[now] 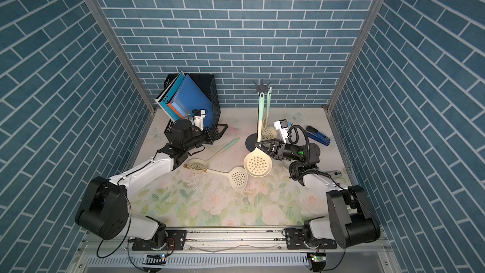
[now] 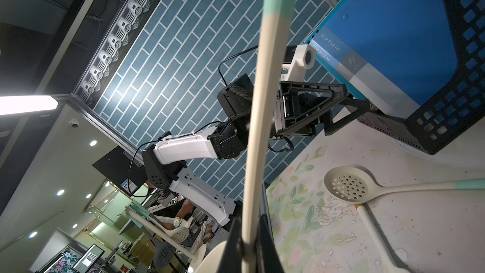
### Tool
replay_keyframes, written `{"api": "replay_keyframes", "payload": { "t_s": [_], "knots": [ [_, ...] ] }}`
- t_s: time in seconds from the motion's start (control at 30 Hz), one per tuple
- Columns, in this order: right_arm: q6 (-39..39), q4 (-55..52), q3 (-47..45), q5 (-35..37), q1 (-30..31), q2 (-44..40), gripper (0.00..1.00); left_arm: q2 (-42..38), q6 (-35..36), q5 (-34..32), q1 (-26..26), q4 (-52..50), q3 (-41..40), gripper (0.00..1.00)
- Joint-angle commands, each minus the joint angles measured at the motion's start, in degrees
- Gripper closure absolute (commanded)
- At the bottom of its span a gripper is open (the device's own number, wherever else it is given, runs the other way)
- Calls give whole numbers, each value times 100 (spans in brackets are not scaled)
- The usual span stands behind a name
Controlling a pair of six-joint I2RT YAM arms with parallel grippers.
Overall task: Hang the skimmer on the kitchen utensil rack
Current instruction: Hang the skimmer on the rack.
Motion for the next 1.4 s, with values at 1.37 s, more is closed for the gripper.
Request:
{"api": "replay_keyframes", "payload": {
  "t_s": [1.37],
  "knots": [
    [-930, 107, 378, 280, -254, 2773, 67, -253, -141, 186, -443, 672, -316, 0]
  ]
}}
